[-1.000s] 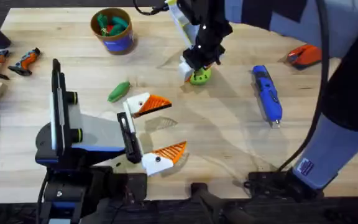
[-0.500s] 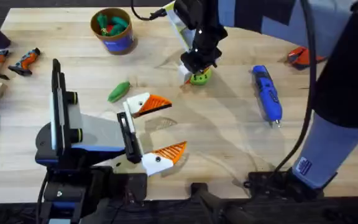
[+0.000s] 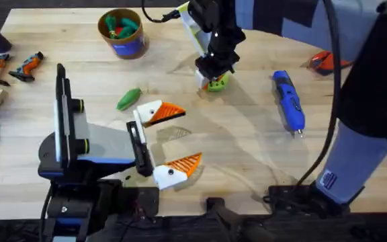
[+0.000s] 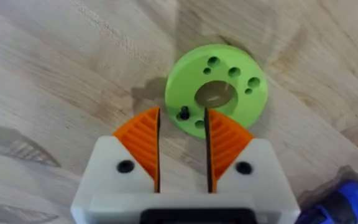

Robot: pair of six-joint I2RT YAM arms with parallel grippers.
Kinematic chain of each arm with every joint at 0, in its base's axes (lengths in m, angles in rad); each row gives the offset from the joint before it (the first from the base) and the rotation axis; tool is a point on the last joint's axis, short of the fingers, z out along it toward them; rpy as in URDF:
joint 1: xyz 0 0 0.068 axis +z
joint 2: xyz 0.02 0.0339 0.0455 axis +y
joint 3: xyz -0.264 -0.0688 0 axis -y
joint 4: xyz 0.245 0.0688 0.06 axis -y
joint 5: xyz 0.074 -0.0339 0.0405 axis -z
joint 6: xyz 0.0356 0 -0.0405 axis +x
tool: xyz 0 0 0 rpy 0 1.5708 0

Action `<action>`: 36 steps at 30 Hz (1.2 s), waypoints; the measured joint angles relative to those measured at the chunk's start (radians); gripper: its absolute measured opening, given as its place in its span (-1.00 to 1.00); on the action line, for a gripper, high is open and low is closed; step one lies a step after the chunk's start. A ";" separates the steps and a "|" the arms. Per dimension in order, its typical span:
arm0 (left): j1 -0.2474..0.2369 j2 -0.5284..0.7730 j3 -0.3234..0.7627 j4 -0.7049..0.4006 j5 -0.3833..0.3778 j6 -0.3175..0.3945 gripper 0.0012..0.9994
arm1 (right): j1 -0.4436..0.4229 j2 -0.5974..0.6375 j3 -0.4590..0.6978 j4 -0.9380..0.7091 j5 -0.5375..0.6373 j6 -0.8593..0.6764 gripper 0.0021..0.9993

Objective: Pick up the gripper from the table and insert it into the empty holder that is missing its gripper. Then pick up a screw, insert it into the mounting hole, and use the screwdriver to tighten it. Finally, clean up the table by picking up the vegetable and placing it into the bucket.

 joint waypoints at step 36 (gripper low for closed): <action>0.000 0.000 0.000 0.000 0.000 0.000 0.97 | 0.000 0.000 0.000 -0.002 0.026 0.004 -0.99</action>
